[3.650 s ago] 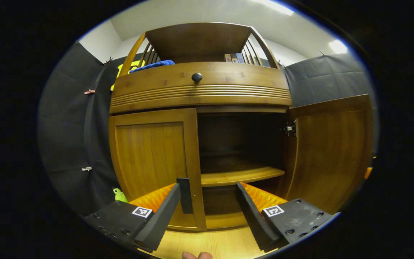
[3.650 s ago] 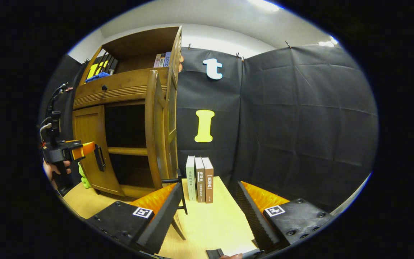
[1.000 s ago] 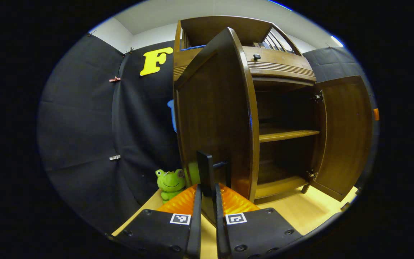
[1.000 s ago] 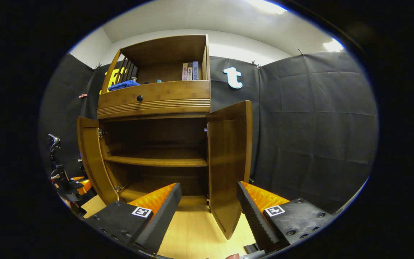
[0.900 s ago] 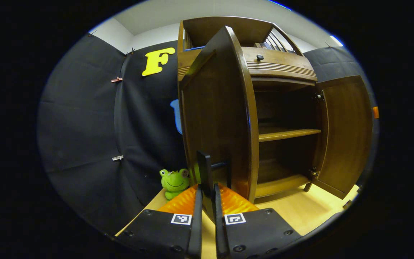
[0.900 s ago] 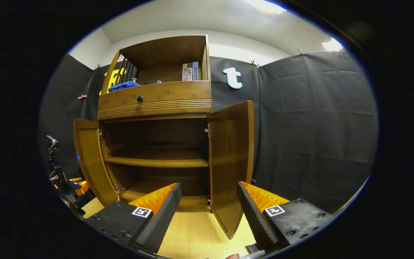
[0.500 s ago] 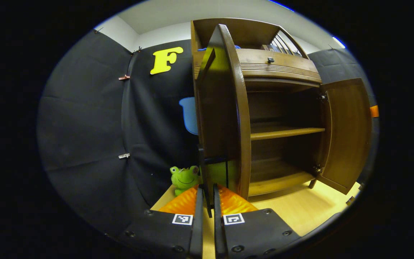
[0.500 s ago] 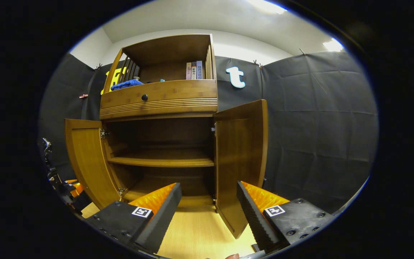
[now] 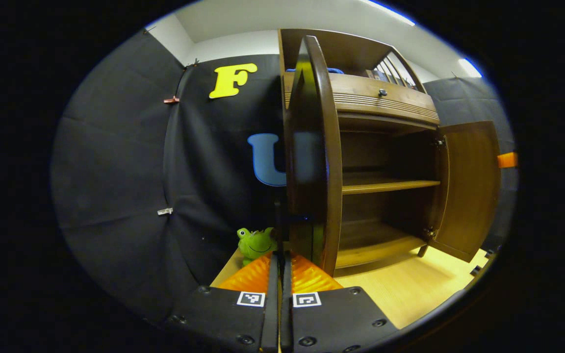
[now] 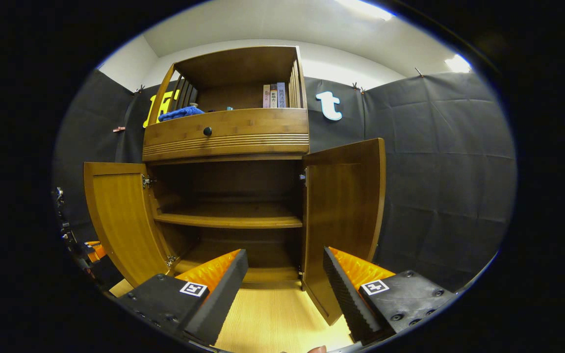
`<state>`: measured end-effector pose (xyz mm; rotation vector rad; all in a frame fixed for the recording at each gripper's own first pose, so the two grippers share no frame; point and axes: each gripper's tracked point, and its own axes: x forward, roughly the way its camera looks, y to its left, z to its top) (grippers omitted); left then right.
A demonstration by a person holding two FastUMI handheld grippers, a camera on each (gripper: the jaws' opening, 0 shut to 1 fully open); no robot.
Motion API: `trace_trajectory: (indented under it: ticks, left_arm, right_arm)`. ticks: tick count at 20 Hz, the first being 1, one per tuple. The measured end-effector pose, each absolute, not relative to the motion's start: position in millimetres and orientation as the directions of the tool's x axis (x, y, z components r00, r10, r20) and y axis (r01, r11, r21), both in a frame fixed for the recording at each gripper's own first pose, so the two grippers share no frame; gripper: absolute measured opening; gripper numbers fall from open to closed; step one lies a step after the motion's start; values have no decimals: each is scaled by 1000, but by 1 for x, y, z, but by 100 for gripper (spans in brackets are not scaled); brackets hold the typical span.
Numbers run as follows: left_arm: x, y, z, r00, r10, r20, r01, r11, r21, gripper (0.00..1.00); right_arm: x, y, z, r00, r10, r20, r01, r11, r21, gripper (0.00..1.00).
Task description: Open the right door of the double-door shoe cabinet with the right hand, and open the left door with the left hand.
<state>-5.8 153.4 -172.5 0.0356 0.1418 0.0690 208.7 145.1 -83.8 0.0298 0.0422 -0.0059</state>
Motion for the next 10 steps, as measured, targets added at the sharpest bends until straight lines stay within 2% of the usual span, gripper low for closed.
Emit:
trace_trajectory:
  ticks: [1, 2, 7, 10]
  left_arm:
    - [-5, 156, -173, 987, 75, -142, -71, 997, 35, 2]
    - [-7, 158, -173, 986, 79, -144, -76, 997, 23, 8]
    - [-16, 165, -167, 985, 119, -123, -119, 993, 12, 17]
    - [-32, 170, -167, 981, 148, -125, -145, 989, 33, 53]
  right_arm:
    - [208, 145, -85, 999, -7, -45, 8, 1000, 29, 98]
    - [210, 145, -86, 999, -5, -49, 7, 999, 31, 98]
    - [211, 145, -87, 999, 4, -53, -2, 999, 32, 98]
    - [214, 142, -89, 998, 13, -57, -11, 999, 38, 96]
